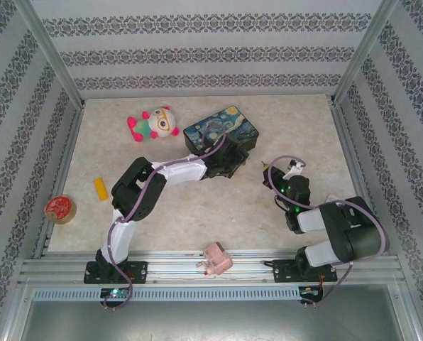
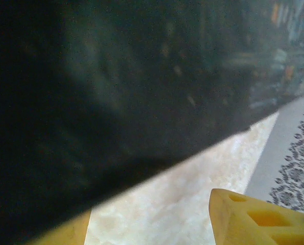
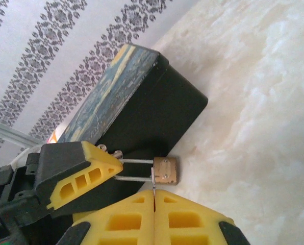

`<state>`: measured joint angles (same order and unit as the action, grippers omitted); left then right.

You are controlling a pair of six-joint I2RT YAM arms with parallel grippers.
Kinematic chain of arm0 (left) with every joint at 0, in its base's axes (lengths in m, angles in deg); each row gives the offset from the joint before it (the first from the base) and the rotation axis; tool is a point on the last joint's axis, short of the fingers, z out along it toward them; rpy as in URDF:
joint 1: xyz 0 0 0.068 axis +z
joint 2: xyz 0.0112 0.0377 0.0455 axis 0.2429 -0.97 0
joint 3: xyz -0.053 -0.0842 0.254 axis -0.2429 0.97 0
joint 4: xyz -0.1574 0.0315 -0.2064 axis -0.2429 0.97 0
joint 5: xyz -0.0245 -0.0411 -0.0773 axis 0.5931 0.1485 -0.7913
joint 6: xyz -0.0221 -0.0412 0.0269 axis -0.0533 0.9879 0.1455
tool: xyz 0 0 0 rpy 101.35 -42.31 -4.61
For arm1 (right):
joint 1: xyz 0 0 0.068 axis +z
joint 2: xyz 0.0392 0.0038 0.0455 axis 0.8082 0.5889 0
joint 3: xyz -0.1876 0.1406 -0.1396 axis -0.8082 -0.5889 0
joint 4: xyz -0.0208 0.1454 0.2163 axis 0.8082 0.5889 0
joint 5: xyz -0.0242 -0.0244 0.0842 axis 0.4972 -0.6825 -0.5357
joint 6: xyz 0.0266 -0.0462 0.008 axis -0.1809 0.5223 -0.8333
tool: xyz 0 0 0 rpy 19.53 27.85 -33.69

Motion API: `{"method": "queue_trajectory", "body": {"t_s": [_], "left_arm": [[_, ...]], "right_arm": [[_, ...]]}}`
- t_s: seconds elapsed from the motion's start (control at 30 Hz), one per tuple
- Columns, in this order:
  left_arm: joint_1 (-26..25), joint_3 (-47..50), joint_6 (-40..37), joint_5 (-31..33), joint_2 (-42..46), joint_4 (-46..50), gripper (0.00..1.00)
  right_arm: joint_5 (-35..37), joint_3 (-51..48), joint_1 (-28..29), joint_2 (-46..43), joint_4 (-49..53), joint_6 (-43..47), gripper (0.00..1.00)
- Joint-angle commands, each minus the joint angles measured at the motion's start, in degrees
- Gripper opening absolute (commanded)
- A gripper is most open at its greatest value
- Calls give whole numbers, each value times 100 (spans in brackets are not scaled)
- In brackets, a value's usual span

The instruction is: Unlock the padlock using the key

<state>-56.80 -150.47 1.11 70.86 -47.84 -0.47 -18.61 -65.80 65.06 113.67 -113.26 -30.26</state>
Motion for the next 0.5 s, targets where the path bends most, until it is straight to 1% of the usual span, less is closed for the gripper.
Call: {"method": "queue_trajectory", "body": {"t_s": [0.0,0.07,0.13,0.2,0.27,0.3,0.37,0.43,0.47], "left_arm": [[3,174,-381,286,115,345,60],[3,323,-551,147,219,-163,57],[3,472,-1147,-35,423,-726,56],[-6,492,-1872,-171,676,-794,58],[3,570,-2444,-130,992,-649,61],[3,716,-2653,-98,1186,-726,62],[42,1128,-2946,-213,1551,-1237,65],[96,1624,-3232,-617,1907,-2036,69],[133,1773,-3290,-823,2030,-2265,70]], "right_arm": [[-879,171,-209,-281,792,-128,0],[-1353,230,-394,-448,953,-283,0],[-1907,334,-617,-632,1188,-505,0],[-2433,426,-778,-804,1281,-684,0],[-2809,523,-887,-1043,1565,-733,0],[-2948,589,-919,-1192,1811,-701,0],[-3224,699,-946,-1468,2188,-599,0],[-3485,787,-964,-1767,2426,-578,0],[-3563,820,-970,-1903,2509,-575,0]]}}
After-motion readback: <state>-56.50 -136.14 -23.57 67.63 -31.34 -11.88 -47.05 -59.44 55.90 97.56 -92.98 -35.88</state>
